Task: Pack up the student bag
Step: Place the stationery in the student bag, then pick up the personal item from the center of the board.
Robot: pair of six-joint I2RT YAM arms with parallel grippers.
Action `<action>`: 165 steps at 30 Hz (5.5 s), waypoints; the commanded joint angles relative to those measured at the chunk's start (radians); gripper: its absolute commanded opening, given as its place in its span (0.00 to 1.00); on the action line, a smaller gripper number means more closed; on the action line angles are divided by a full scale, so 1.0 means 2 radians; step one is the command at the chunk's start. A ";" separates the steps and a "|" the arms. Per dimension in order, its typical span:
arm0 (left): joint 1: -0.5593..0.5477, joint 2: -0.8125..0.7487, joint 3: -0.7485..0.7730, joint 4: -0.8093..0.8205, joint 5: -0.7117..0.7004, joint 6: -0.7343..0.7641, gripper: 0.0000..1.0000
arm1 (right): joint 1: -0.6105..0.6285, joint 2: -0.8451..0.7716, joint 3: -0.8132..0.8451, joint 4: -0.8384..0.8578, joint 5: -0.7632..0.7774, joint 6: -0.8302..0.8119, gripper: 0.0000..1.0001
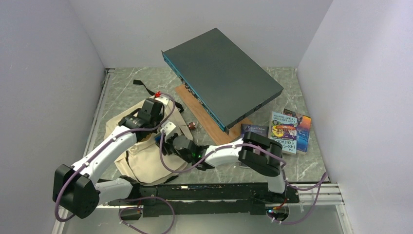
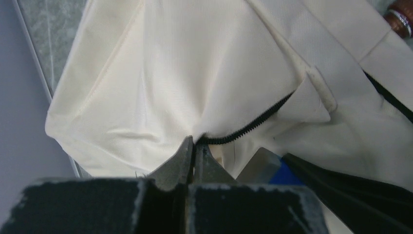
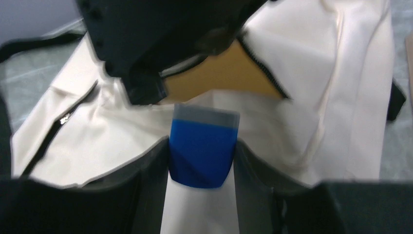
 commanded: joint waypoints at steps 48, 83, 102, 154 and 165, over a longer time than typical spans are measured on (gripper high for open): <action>0.045 -0.083 0.001 0.014 0.143 -0.002 0.00 | -0.068 0.075 0.083 0.108 -0.085 0.072 0.06; 0.045 -0.062 0.003 -0.002 0.090 -0.001 0.00 | -0.091 0.020 -0.007 0.102 -0.156 0.034 0.86; 0.045 -0.072 0.000 0.006 0.109 0.002 0.00 | -0.081 0.129 0.151 0.022 -0.202 0.028 0.13; 0.014 -0.043 0.003 -0.024 0.094 0.004 0.00 | -0.070 -0.616 -0.424 -0.345 0.108 0.273 0.75; 0.014 -0.037 0.001 -0.026 0.111 0.000 0.00 | -0.155 -0.519 -0.432 -0.230 0.046 0.230 0.77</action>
